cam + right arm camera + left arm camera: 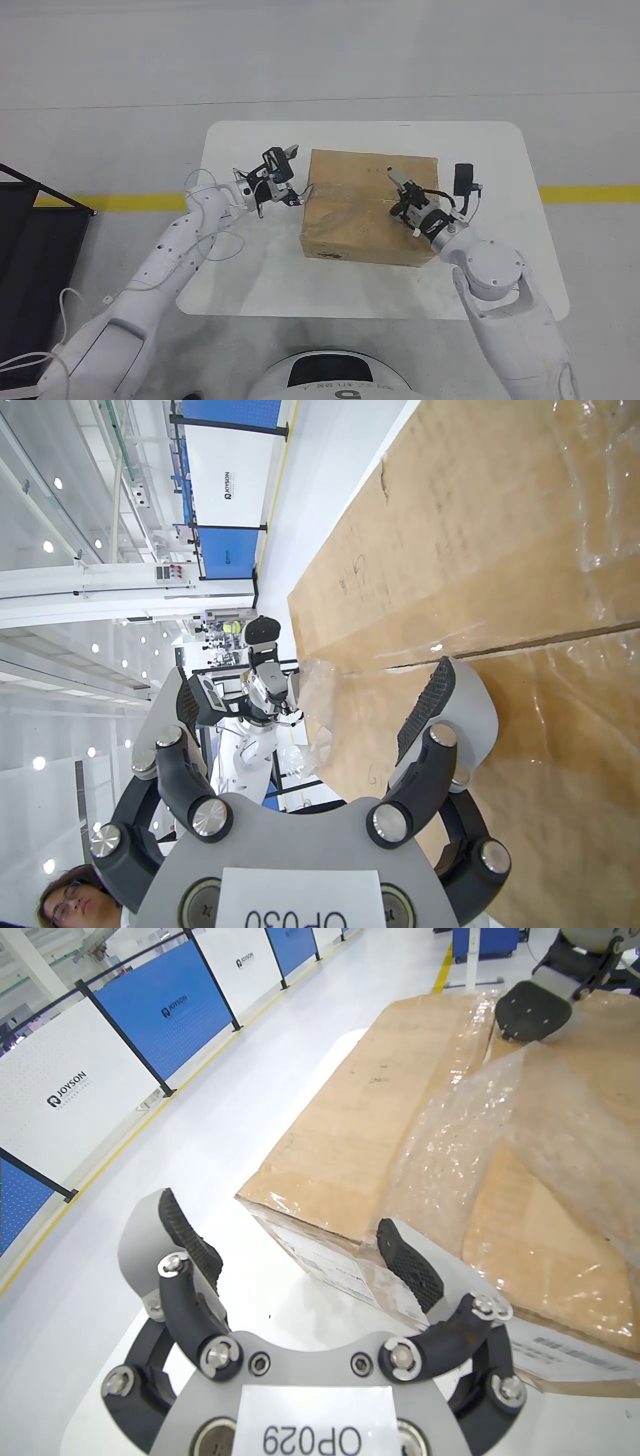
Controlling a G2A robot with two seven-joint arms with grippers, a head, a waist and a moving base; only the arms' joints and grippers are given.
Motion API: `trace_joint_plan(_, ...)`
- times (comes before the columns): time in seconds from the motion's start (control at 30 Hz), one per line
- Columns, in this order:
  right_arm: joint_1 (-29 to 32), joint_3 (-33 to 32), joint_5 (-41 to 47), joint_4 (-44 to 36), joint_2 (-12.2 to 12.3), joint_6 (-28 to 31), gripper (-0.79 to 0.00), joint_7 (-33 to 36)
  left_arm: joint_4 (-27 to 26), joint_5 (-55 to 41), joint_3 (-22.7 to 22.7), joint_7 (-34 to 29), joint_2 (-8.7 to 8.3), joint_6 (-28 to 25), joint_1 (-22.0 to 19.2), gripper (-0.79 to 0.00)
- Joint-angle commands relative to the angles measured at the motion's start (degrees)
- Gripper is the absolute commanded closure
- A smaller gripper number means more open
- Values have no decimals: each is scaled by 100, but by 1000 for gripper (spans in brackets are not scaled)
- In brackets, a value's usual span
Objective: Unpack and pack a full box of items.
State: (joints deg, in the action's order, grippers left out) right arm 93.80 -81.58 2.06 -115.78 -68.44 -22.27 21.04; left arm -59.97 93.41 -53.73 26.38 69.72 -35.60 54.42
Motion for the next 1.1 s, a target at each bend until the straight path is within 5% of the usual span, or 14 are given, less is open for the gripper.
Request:
trace_joint_plan(0.0,65,-5,-52,-127,-2,73,-785,-137,11,9,21,-38,6,-21,-22,-785)
trace_joint_plan(0.13,368,-227,303,-319,-28,613,-785,-578,46,-12,16,-144,11,-8,-49,-785)
trace_joint_plan(0.47,348,-218,293,-295,-31,557,-785,-613,75,-35,-11,-180,3,-20,-50,-785)
trace_joint_plan(0.7,415,886,-2923,-1097,-18,-300,-785,-1932,75,-35,-11,-180,3,-20,-50,-785)
trace_joint_plan(1.07,407,1234,-3745,-974,-14,-334,-785,-1984,75,-35,-11,-180,3,-20,-50,-785)
